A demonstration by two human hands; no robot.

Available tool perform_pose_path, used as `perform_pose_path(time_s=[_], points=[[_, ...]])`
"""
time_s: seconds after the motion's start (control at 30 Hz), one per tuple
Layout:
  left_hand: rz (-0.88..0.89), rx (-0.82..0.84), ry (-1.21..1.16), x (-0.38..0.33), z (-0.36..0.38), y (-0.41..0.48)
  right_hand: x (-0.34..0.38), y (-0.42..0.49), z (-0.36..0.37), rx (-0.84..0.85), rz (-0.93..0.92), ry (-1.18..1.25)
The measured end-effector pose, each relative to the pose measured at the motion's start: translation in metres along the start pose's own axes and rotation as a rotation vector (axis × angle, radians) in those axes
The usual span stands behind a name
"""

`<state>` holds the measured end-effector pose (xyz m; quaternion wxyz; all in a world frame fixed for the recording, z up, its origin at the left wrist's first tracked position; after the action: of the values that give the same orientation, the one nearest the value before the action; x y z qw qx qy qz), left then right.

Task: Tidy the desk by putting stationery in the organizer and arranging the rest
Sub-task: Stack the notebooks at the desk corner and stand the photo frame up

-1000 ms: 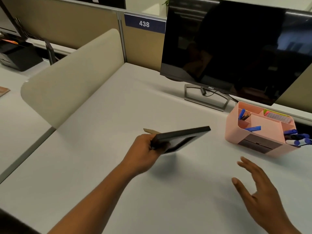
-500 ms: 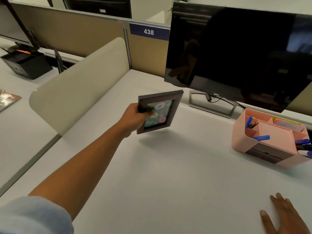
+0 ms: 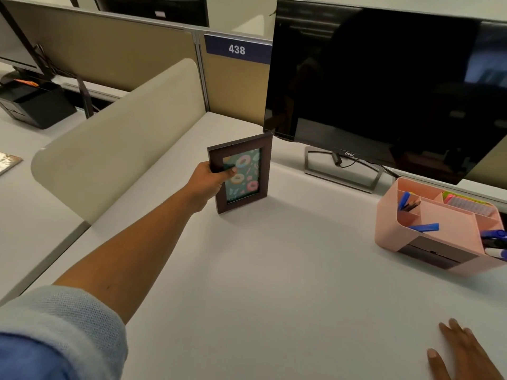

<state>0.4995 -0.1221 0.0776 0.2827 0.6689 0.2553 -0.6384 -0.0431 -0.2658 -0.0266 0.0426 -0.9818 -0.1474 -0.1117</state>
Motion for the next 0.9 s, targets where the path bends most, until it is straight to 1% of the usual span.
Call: perform_pose_path(time_s=[0.23,0.47,0.63,0.9], points=[[-0.023,-0.002,0.008,0.007,-0.010,0.005,-0.002,0.004,0.005,0.014,0.016,0.050],[-0.063,0.029,0.051,0.007,-0.022,0.006,0.012,0.004,0.014,0.054,-0.056,0.117],[-0.070,0.000,0.062,0.008,-0.036,0.008,0.022,0.005,0.017,0.060,-0.111,0.139],[-0.080,-0.047,0.116,0.009,-0.046,0.015,0.011,0.005,0.018,-0.010,-0.044,0.119]])
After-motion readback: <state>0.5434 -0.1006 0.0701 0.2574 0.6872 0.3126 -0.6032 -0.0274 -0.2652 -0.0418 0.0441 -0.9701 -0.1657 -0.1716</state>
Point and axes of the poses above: each hand's wrist, its own y-axis towards the middle knuckle, its own z-axis out of the palm, x = y × z, the point moved 9 cm from there along y, towards the middle knuckle, and after that the axes turned 14 degrees about z, right-handed, at the moved point
